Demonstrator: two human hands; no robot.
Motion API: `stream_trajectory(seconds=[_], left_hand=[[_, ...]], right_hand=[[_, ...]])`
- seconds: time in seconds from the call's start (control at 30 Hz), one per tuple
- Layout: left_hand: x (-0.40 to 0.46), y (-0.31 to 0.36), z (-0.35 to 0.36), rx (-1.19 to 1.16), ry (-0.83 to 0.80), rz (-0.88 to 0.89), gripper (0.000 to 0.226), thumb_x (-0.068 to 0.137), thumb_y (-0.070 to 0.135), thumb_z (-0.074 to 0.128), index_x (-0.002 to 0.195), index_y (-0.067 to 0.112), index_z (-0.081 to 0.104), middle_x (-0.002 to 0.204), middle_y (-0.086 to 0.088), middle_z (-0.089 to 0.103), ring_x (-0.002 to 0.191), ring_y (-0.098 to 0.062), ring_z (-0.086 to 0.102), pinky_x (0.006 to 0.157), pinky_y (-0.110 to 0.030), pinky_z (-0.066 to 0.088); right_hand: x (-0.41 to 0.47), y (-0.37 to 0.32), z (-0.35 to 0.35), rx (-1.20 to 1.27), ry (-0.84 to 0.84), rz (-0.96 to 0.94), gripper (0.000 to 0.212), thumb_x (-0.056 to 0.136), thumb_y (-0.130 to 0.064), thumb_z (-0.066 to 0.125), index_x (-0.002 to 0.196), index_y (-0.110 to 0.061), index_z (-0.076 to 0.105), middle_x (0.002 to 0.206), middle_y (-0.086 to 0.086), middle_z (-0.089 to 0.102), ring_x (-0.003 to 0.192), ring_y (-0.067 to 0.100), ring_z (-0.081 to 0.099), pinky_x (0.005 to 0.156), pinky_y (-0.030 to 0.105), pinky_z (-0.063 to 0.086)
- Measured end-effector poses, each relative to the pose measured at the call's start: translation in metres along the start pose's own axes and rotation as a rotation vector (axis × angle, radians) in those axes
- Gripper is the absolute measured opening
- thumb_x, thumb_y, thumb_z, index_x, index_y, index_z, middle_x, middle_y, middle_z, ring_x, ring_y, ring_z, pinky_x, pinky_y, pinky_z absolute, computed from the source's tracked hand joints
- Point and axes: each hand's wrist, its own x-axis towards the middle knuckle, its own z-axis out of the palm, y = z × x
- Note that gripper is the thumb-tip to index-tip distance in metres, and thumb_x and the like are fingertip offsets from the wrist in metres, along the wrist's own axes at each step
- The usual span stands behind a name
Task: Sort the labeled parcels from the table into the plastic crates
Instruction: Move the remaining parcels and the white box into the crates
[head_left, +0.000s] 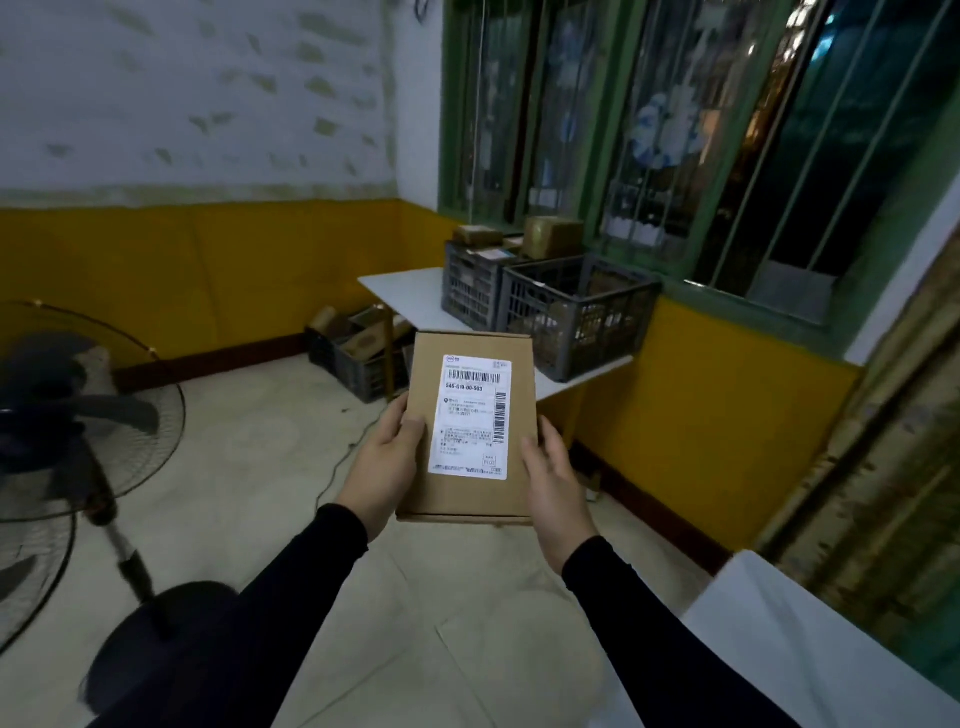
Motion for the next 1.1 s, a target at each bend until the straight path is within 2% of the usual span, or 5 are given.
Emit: stream_trajectory(seconds=[0.37,0.7,0.83,0.97,1.1], left_hand=[[0.214,-0.005,-0.018,0.042,0.042,0.049,0.039,0.105,0.031,0.036,0.143,0.032,0.041,0.121,0.009,0.059,0.096,0.004,0.054,0.073,-0.02,0.043],[0.43,0.002,0.009,0.05,-0.052,0.054,0.031,0.105,0.029,0.036,0.135,0.035,0.042,0.105,0.017,0.057,0.088,0.005,0.053,0.067,-0.019,0.041],[0.528,-0.011,0.028,0.041,-0.152,0.075,0.028,0.104,0.03,0.037,0.131,0.034,0.044,0.112,0.008,0.06,0.095,-0.007,0.059,0.081,-0.032,0.049],[0.624,-0.018,0.047,0.038,-0.26,0.059,0.024,0.102,0.033,0.041,0.124,0.034,0.05,0.122,0.002,0.063,0.105,-0.02,0.061,0.096,-0.043,0.049],[0.704,0.003,0.081,0.004,-0.383,0.081,0.025,0.104,0.027,0.041,0.127,0.027,0.051,0.109,0.009,0.062,0.094,-0.009,0.058,0.074,-0.026,0.045]], right_hand=[[0.217,0.014,0.073,0.083,-0.001,-0.008,0.034,0.103,-0.042,0.044,0.135,-0.05,0.041,0.125,-0.005,0.066,0.114,0.02,0.063,0.099,0.049,0.052],[0.407,-0.005,0.089,0.048,0.089,-0.005,0.043,0.103,-0.044,0.043,0.143,-0.046,0.03,0.12,-0.012,0.063,0.108,0.013,0.064,0.096,0.039,0.054],[0.484,-0.012,0.092,0.017,0.165,-0.028,0.043,0.104,-0.043,0.041,0.14,-0.051,0.019,0.118,-0.02,0.056,0.099,-0.002,0.059,0.071,0.015,0.05],[0.554,-0.015,0.101,0.029,0.246,-0.03,0.046,0.101,-0.048,0.044,0.141,-0.05,0.019,0.126,-0.022,0.054,0.103,0.001,0.058,0.078,0.02,0.048],[0.622,-0.025,0.089,-0.017,0.37,-0.05,0.043,0.1,-0.049,0.046,0.138,-0.048,0.026,0.126,-0.017,0.058,0.11,0.008,0.061,0.091,0.03,0.053]])
